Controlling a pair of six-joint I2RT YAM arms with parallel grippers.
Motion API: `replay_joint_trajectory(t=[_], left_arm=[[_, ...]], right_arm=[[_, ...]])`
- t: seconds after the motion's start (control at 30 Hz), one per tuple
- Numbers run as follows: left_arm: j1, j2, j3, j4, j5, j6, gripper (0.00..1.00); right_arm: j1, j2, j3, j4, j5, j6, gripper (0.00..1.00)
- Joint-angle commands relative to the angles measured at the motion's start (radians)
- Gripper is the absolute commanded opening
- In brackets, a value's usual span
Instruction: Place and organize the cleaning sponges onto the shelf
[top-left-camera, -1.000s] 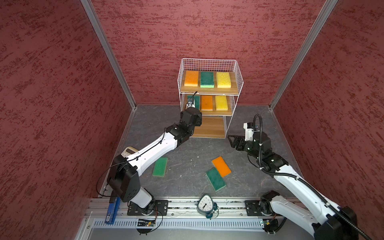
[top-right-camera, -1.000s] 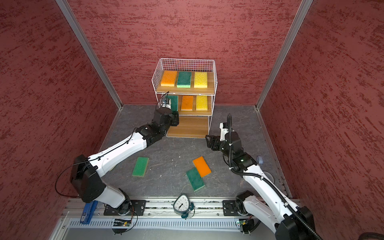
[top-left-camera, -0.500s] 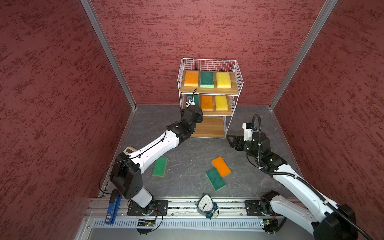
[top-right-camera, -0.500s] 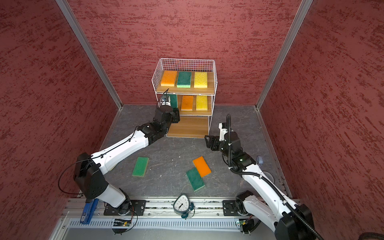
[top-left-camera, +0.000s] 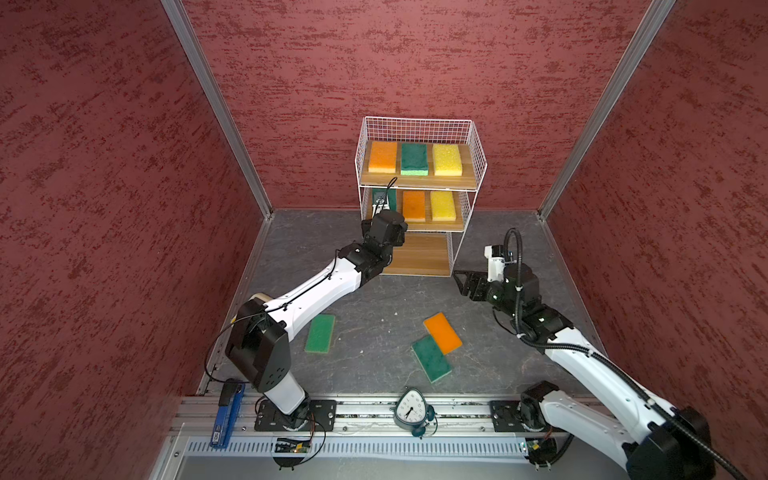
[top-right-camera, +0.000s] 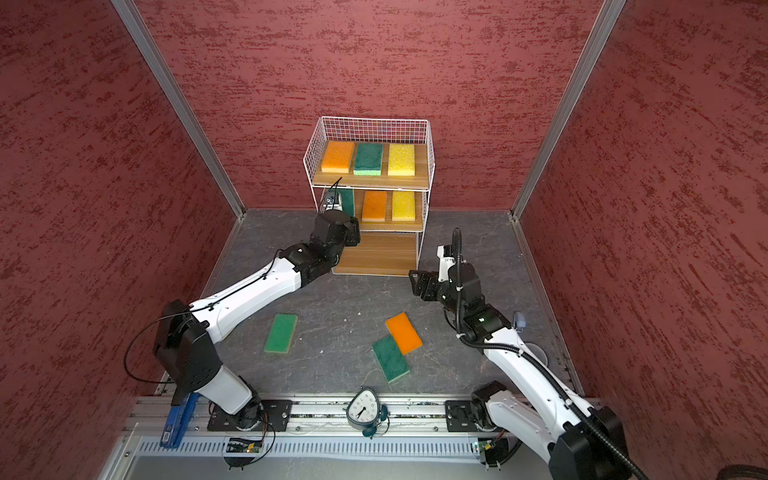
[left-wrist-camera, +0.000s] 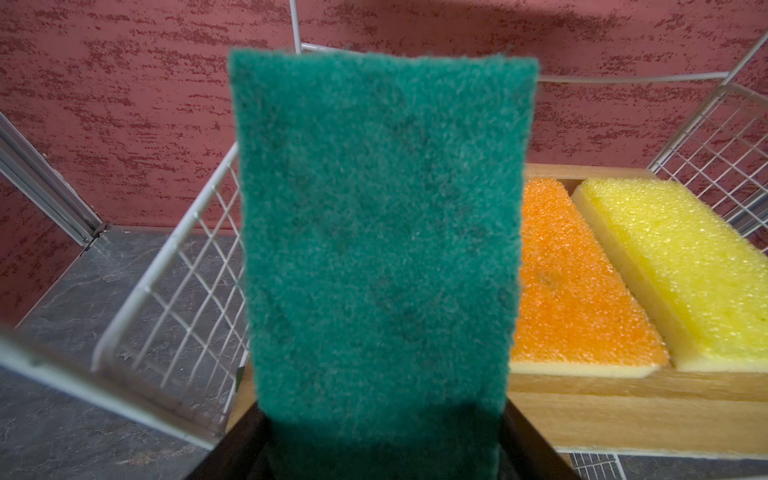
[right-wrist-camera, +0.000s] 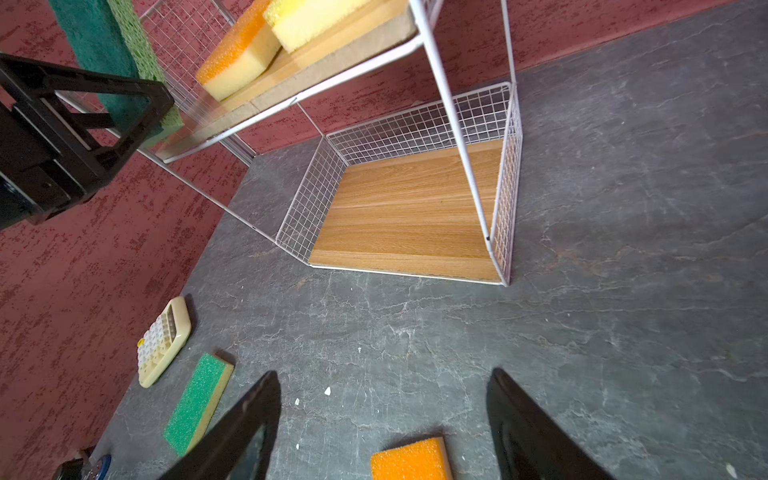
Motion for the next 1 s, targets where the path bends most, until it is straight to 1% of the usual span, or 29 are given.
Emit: replay_joint_trajectory(t=[0.0,0.4,0.8,0.97], left_arm=[[0.010,0.022,0.026,-0.011,-0.017,-0.013,0.70],[0.020,0.049,0.027,-0.014,-0.021,-0.017,0.72],[0.026,0.072,0.055,-0.081,-0.047,-0.044,0.80],[0.026,0.041,0.034,-0.074,-0.041,-0.060,0.81]], right_arm=[[0.008,0.004,0.001,0.031,-0.011,0.007,0.79],[0.009,-0.002,-0.005,0.030,0.000,0.013,0.79],[0.009,-0.009,-0.009,0.026,0.011,0.019,0.79],[0.010,-0.021,-0.007,0.021,0.014,0.020,0.79]])
